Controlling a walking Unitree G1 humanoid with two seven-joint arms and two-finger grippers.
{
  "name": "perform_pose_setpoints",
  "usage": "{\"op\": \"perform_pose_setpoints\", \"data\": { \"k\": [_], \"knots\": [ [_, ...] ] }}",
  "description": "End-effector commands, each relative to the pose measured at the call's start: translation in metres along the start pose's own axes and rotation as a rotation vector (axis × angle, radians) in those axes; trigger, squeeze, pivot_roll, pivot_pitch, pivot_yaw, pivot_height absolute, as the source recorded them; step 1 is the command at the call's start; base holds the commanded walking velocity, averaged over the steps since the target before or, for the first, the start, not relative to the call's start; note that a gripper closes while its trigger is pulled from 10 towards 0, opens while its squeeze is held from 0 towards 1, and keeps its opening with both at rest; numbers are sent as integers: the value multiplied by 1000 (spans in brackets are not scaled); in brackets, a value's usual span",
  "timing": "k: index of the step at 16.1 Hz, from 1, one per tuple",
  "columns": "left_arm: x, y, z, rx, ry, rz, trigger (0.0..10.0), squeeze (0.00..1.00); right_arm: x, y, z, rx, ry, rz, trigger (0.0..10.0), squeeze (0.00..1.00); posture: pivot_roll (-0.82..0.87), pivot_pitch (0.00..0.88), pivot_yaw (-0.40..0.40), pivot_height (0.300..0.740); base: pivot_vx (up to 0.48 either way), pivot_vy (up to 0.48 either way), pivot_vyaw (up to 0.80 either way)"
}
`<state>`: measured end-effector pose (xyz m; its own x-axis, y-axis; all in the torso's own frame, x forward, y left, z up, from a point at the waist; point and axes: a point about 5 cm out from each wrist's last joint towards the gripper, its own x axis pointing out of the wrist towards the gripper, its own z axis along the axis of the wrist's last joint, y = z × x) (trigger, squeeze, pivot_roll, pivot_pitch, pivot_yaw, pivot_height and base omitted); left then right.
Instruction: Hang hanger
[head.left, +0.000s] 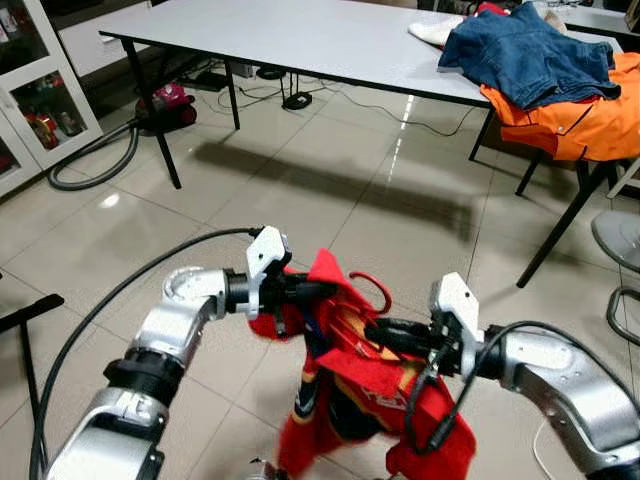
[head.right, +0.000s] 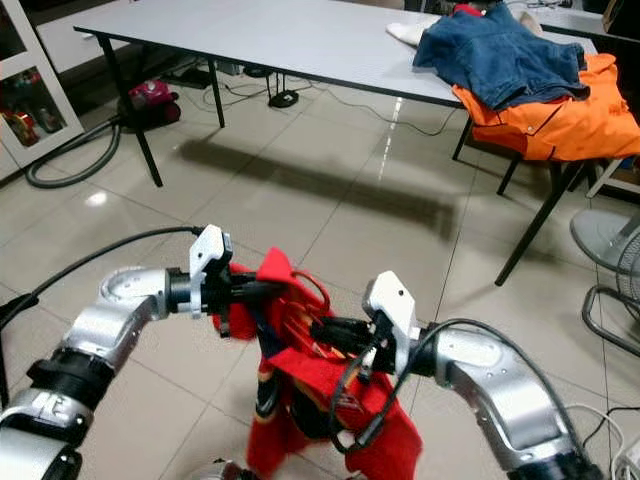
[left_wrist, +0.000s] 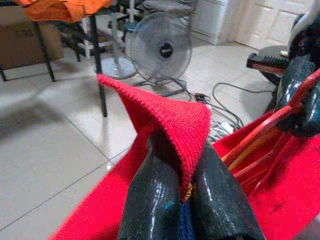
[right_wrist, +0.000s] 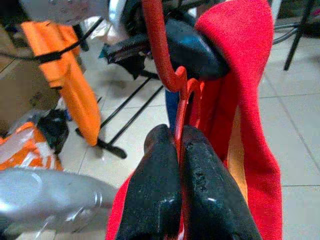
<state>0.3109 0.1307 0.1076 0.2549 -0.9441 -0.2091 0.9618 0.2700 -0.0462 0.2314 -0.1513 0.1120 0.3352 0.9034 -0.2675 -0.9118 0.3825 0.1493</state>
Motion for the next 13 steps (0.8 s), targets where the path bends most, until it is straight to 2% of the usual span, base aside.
{"op": "perform_pose_setpoints", "data": {
  "k": [1, 6, 8, 10, 13],
  "knots": [
    [-4, 8, 10, 47, 12, 1, 10000, 0, -3, 5, 11, -18, -31, 47, 0, 0, -54, 0, 10, 740, 0, 0, 0],
    [-23, 27, 17, 87, 64, 86, 10000, 0, -10, 15, 17, -17, -23, 90, 0, 0, -51, 0, 10, 740, 0, 0, 0],
    [-24, 31, 20, 91, 59, 106, 10000, 0, -10, 18, 19, -20, -17, 103, 0, 0, -53, 0, 11, 740, 0, 0, 0],
    [-29, 40, 20, 83, 70, 177, 10000, 0, -11, 22, 22, -20, -20, 116, 0, 0, -53, 2, 12, 740, 0, 0, 0],
    [-36, 43, 14, 72, 99, 200, 10000, 0, -12, 22, 24, -15, -30, 112, 0, 0, -56, 8, 12, 740, 0, 0, 0]
  ]
}}
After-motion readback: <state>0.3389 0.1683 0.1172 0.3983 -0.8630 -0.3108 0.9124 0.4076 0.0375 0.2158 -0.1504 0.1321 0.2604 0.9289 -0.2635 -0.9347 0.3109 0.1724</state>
